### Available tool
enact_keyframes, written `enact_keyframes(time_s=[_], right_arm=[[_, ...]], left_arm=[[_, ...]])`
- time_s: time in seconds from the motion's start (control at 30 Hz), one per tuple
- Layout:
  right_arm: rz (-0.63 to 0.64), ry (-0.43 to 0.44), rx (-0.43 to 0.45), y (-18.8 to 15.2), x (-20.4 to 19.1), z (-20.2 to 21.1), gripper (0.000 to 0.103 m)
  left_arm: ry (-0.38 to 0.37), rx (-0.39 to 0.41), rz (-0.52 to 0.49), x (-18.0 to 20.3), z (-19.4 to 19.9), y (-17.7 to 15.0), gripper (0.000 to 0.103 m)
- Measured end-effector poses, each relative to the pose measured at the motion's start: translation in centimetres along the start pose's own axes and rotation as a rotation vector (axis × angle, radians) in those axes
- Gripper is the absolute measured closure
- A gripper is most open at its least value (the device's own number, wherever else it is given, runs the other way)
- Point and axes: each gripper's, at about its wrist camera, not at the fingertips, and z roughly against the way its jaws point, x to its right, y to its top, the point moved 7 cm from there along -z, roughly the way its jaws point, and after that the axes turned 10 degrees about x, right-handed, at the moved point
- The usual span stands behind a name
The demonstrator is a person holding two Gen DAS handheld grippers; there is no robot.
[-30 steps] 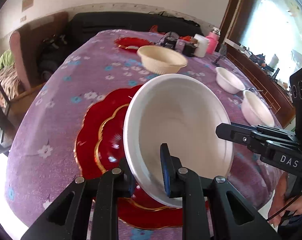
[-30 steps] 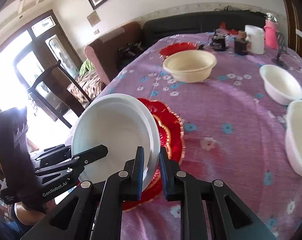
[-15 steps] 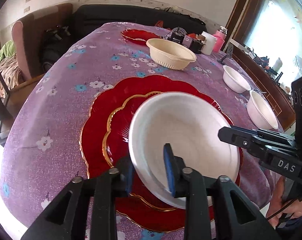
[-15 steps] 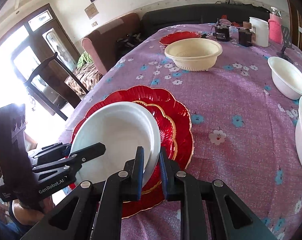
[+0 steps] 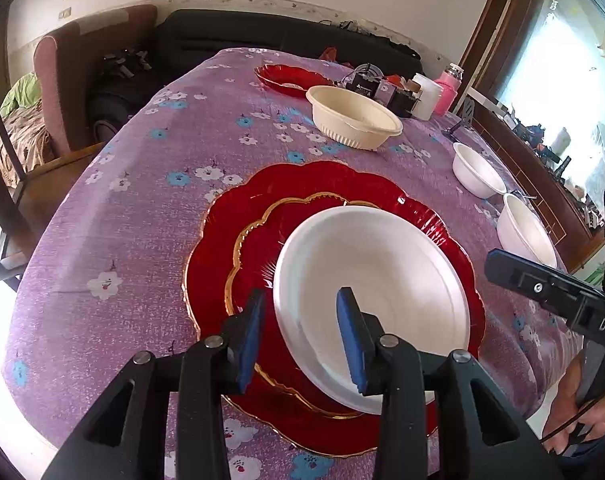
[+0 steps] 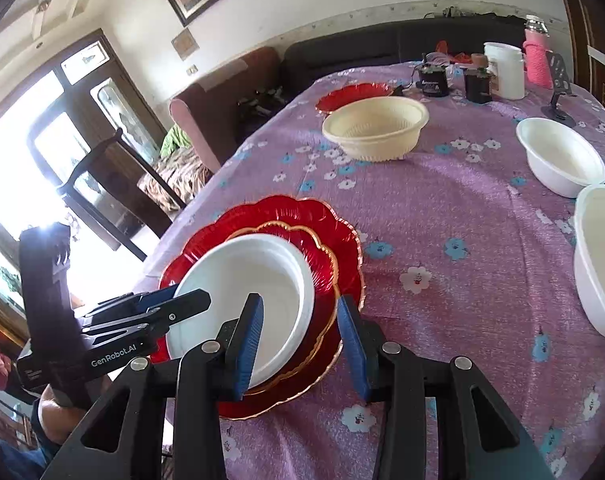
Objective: Organize plates and bowls
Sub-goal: 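Lower the white bowl onto the stacked red plates and open the right tool, then move both tools to the beige ribbed bowl and grasp its rim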
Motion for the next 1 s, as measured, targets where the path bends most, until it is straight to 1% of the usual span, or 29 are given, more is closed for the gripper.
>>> enact_keyframes(time_s=[0.17,0.33,0.53,0.73,0.87,1.0], right_arm=[[-0.033,-0.004,0.024,0.6,1.2,0.9,0.056],[-0.057,-0.008,0.038,1.0,2.4,1.6,0.056],[-0.085,-0.02,0.055,1.4,3.9,2.4,0.056],[-0.099,-0.032,0.061,1.9,5.2,2.8,0.056],[-0.105,-0.053,0.054,3.1,6.3,2.6,0.054],[-0.105,-0.074,0.043,5.1,7.4,2.1,0.051]], left_arm=[[-0.003,0.001,0.006,0.0,0.6,0.2,0.067],[-0.015,0.001,0.012,0.2,1.2,0.5,0.064],[-0.033,-0.008,0.009,0.8,1.6,0.9,0.063],[-0.058,-0.023,0.014,1.4,1.7,1.7,0.059],[-0.084,-0.046,0.023,1.4,1.1,2.6,0.054],[-0.124,-0.113,0.032,1.7,-0.3,4.4,0.054]])
